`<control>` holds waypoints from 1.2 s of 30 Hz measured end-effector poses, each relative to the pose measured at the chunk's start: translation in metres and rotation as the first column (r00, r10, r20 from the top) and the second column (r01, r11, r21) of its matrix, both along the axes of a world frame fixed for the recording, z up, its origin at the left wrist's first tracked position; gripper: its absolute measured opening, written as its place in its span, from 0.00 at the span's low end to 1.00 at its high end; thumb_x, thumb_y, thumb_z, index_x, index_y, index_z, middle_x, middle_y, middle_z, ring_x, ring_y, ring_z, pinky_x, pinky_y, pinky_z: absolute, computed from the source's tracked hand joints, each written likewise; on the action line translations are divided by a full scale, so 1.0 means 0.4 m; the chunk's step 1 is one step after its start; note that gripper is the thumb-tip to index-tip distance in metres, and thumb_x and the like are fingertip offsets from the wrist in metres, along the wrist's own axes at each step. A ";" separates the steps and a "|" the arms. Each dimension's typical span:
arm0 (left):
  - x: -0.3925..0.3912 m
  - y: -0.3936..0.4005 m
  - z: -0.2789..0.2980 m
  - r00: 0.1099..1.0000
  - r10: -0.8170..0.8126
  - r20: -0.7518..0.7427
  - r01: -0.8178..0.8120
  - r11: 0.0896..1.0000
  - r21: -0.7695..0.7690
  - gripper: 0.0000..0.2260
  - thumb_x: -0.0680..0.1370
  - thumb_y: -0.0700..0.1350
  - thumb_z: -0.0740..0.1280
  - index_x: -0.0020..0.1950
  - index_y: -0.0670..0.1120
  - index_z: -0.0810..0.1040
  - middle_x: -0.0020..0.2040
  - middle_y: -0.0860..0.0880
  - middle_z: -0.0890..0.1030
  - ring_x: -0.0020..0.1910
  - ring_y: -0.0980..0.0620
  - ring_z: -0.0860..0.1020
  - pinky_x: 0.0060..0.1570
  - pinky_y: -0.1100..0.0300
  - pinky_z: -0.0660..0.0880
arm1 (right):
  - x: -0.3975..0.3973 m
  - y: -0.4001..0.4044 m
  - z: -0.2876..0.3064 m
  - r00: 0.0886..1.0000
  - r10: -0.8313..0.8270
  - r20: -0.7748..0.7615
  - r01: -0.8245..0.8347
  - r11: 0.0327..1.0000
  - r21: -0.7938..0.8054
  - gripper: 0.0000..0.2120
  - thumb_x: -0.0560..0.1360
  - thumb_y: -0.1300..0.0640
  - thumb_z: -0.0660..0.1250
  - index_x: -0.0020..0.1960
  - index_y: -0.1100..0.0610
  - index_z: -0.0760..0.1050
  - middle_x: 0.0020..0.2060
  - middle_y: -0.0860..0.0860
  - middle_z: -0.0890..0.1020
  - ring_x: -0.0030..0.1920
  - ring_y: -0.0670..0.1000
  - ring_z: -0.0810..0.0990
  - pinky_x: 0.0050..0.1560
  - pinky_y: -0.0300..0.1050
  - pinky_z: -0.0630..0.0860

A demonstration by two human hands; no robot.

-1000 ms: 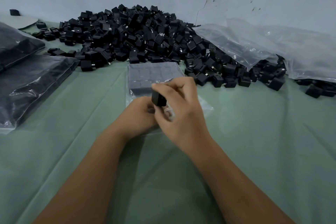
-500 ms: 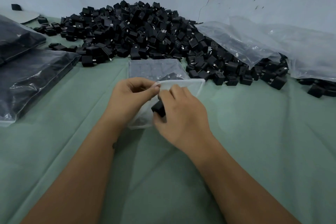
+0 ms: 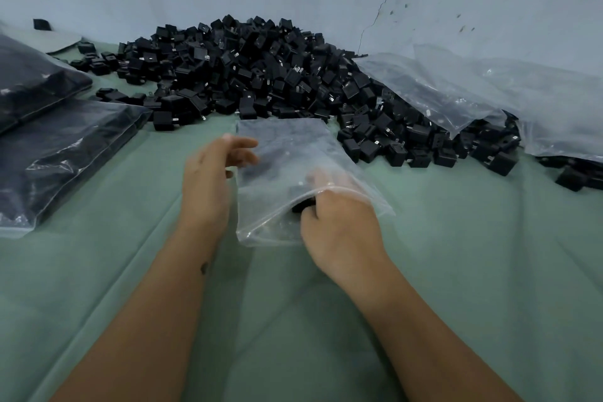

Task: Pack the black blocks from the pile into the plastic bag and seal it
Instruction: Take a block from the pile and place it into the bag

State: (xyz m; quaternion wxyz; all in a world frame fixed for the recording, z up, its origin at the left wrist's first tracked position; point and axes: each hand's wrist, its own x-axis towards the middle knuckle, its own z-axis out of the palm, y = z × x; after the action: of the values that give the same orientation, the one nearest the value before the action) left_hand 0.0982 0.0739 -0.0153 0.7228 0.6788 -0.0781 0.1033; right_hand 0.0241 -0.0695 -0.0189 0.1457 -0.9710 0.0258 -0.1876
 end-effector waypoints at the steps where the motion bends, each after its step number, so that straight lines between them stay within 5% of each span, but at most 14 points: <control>1: 0.005 0.002 0.000 0.999 0.041 -0.025 -0.041 0.999 -0.028 0.16 0.79 0.51 0.56 0.42 0.53 0.83 0.36 0.53 0.84 0.40 0.59 0.79 0.49 0.54 0.70 | -0.003 0.003 0.006 1.000 -0.006 -0.004 0.006 0.995 0.099 0.14 0.72 0.59 0.59 0.29 0.55 0.61 0.26 0.47 0.65 0.30 0.47 0.64 0.29 0.40 0.56; 4: 0.014 -0.002 -0.009 0.992 0.102 -0.068 -0.105 0.994 -0.034 0.15 0.81 0.47 0.57 0.42 0.51 0.82 0.35 0.54 0.83 0.37 0.62 0.78 0.46 0.61 0.70 | -0.012 0.012 0.011 0.999 0.036 -0.030 -0.027 0.967 0.252 0.15 0.68 0.58 0.60 0.27 0.55 0.57 0.24 0.47 0.63 0.26 0.47 0.62 0.26 0.40 0.54; 7: 0.015 -0.011 -0.017 0.995 0.088 -0.050 -0.089 0.996 -0.018 0.14 0.81 0.44 0.58 0.43 0.47 0.82 0.36 0.52 0.81 0.35 0.65 0.77 0.38 0.74 0.71 | -0.011 0.017 0.000 0.996 0.067 -0.054 -0.051 0.967 0.248 0.15 0.70 0.57 0.59 0.27 0.56 0.58 0.23 0.49 0.65 0.27 0.49 0.64 0.27 0.42 0.58; 10: 0.015 -0.014 -0.020 0.998 0.067 -0.021 -0.067 0.998 0.017 0.12 0.81 0.42 0.59 0.45 0.44 0.82 0.39 0.49 0.80 0.34 0.65 0.76 0.36 0.77 0.69 | 0.004 0.011 -0.011 0.995 0.038 -0.089 -0.018 0.977 0.214 0.18 0.76 0.55 0.58 0.28 0.56 0.63 0.25 0.49 0.69 0.29 0.47 0.68 0.27 0.37 0.58; 13: 0.017 -0.016 -0.020 0.998 0.057 -0.015 -0.057 0.998 0.023 0.12 0.81 0.41 0.60 0.44 0.45 0.82 0.39 0.47 0.80 0.37 0.62 0.76 0.42 0.72 0.72 | 0.018 0.013 -0.012 0.982 0.075 -0.175 -0.054 0.991 0.123 0.12 0.79 0.55 0.55 0.50 0.55 0.77 0.49 0.51 0.79 0.50 0.54 0.77 0.42 0.35 0.65; 15: 0.023 -0.018 -0.023 0.997 0.068 -0.023 -0.067 0.997 0.027 0.12 0.81 0.40 0.60 0.44 0.45 0.82 0.40 0.47 0.80 0.40 0.57 0.77 0.46 0.65 0.73 | 0.019 0.017 -0.013 0.971 0.069 -0.229 -0.052 0.996 0.077 0.16 0.80 0.54 0.54 0.65 0.51 0.72 0.61 0.52 0.76 0.60 0.55 0.74 0.53 0.44 0.67; 17: 0.029 -0.019 -0.027 0.995 0.093 -0.042 -0.093 0.995 0.022 0.11 0.80 0.40 0.61 0.45 0.46 0.82 0.39 0.49 0.80 0.39 0.55 0.75 0.41 0.67 0.73 | 0.016 0.013 -0.024 0.968 0.058 -0.243 -0.040 0.996 0.081 0.12 0.80 0.52 0.54 0.51 0.49 0.77 0.47 0.50 0.80 0.58 0.54 0.75 0.49 0.43 0.63; 19: 0.036 -0.020 -0.033 0.989 0.129 -0.067 -0.128 0.992 0.022 0.10 0.79 0.40 0.61 0.46 0.48 0.82 0.38 0.52 0.80 0.36 0.56 0.73 0.33 0.72 0.70 | 0.017 0.008 -0.029 0.968 0.012 -0.250 -0.004 0.999 0.032 0.15 0.79 0.50 0.55 0.37 0.51 0.74 0.33 0.45 0.72 0.53 0.53 0.75 0.44 0.42 0.60; 22: 0.044 -0.023 -0.035 0.984 0.157 -0.089 -0.156 0.988 0.015 0.10 0.78 0.39 0.61 0.45 0.52 0.80 0.35 0.55 0.80 0.31 0.61 0.72 0.29 0.72 0.68 | 0.035 0.005 -0.035 0.988 0.023 -0.156 -0.011 0.997 0.079 0.10 0.78 0.50 0.56 0.53 0.46 0.75 0.45 0.47 0.73 0.59 0.55 0.72 0.52 0.45 0.64; 26: 0.047 -0.028 -0.038 0.979 0.167 -0.113 -0.163 0.986 0.039 0.11 0.77 0.39 0.61 0.44 0.53 0.80 0.35 0.55 0.80 0.29 0.63 0.72 0.27 0.70 0.67 | 0.073 0.004 -0.027 0.988 -0.009 -0.154 0.015 0.999 0.040 0.15 0.78 0.52 0.56 0.63 0.46 0.70 0.56 0.50 0.74 0.58 0.56 0.71 0.56 0.49 0.70; 36: 0.050 -0.026 -0.048 0.982 0.143 -0.125 -0.131 0.986 0.099 0.12 0.76 0.41 0.62 0.39 0.54 0.82 0.34 0.58 0.81 0.25 0.63 0.70 0.24 0.73 0.65 | 0.155 -0.011 -0.022 0.982 0.000 -0.191 0.013 0.997 0.071 0.14 0.76 0.58 0.59 0.60 0.48 0.72 0.54 0.49 0.76 0.54 0.55 0.76 0.55 0.54 0.76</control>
State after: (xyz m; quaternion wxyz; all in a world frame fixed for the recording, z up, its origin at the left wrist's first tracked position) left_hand 0.1182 0.0634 -0.0345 0.6861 0.7199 0.0118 0.1042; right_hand 0.0862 -0.0740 -0.0276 0.1769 -0.9786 0.0496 -0.0929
